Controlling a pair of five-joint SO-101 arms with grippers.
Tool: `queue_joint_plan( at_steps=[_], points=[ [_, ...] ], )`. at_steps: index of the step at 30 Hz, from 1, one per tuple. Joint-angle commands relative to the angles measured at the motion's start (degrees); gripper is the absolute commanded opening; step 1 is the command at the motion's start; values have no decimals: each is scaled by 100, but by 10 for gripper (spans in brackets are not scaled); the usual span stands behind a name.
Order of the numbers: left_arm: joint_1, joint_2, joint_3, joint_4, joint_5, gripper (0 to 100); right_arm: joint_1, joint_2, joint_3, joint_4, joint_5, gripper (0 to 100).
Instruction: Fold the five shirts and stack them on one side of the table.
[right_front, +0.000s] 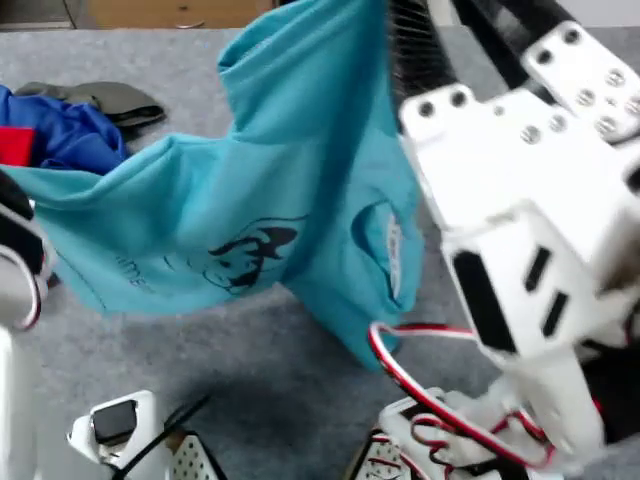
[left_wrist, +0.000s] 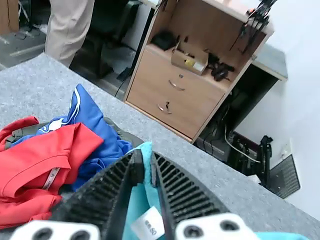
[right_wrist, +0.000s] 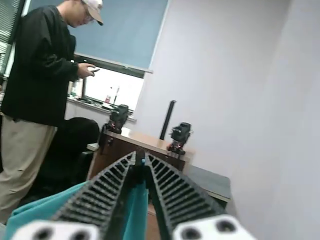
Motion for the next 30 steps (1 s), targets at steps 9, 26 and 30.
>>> queue_joint_plan(
  at_steps=[9,26,30],
  points=[
    [35,-13,-1442,589,-105,20,1059,-936,-110,229,-281,2],
    [-62,-13,-316,536,-316,20,1341,-382,-154,105,677,5],
    [-141,13,-158,-105,-352,20,1341,-382,-127,123,695,5]
  ],
)
